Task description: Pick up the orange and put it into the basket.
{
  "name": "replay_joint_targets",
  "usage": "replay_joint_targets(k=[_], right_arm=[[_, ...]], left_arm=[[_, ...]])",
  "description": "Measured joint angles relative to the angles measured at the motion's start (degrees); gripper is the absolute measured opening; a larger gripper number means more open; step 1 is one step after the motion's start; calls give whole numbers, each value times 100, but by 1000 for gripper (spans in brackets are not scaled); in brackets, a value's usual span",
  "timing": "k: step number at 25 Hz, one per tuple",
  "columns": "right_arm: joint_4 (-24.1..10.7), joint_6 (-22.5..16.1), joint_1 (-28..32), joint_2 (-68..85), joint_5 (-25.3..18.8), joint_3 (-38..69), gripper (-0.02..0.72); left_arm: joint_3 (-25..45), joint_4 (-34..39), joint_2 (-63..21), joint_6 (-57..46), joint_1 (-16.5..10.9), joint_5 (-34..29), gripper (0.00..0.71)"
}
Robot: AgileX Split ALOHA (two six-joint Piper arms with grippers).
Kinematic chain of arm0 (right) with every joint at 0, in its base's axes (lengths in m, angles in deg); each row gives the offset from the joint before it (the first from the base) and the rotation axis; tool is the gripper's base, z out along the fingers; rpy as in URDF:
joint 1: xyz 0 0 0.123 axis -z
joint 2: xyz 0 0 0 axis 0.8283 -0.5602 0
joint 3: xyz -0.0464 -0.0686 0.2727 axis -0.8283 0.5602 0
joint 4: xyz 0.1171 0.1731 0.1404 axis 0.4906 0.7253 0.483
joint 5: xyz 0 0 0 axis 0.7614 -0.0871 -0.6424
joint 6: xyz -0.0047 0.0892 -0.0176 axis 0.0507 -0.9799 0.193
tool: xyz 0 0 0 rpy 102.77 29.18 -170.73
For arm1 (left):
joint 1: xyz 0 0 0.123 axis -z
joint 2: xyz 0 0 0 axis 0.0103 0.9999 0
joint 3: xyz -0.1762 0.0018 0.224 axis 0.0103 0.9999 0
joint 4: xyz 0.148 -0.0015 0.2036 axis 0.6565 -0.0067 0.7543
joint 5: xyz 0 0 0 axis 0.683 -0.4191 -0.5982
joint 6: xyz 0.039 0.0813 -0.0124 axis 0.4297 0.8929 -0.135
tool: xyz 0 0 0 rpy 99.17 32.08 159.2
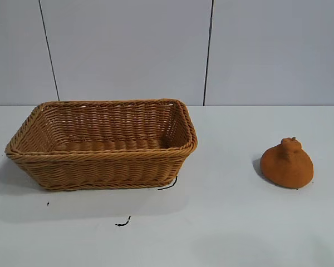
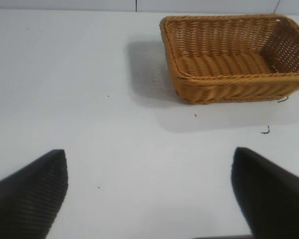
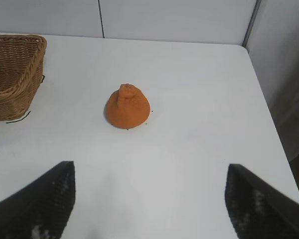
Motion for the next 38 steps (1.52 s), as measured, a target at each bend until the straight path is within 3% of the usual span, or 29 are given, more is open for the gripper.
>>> replay_joint_targets(k=[11,16,24,32,38], right_arm=[[45,0,0,-576,5,-292,591],[54,0,0,-2141,116,-928,636],[172,0,0,-5096,617,-2009,645],[574,0,0,-7896,651,-3397,645],[865,236,0,-9598,662,-4382,645]], left_arm=[[0,0,0,0,0,0,639],[0,0,0,0,0,0,639],[0,0,0,0,0,0,639],[0,0,0,0,0,0,639],[0,0,0,0,0,0,639]])
